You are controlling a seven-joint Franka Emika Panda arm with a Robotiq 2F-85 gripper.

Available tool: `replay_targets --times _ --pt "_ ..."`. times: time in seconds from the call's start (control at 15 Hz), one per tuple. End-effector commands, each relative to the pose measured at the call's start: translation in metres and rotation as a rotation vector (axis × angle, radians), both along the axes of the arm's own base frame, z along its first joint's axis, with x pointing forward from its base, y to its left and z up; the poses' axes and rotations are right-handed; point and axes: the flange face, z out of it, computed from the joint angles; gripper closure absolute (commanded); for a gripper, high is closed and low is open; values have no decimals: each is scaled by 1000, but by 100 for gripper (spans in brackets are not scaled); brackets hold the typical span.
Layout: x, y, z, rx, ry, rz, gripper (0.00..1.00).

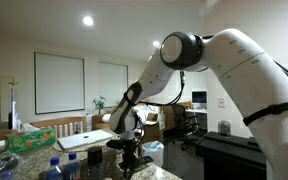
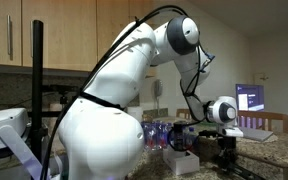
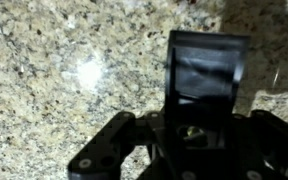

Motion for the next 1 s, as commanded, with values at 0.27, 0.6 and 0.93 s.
replay_targets --times 0.27,0.6,0.93 --pt "3 -2 -5 23 46 -15 92" --pt "3 -5 -10 30 73 -24 86" --pt "3 -7 -14 31 85 -26 93"
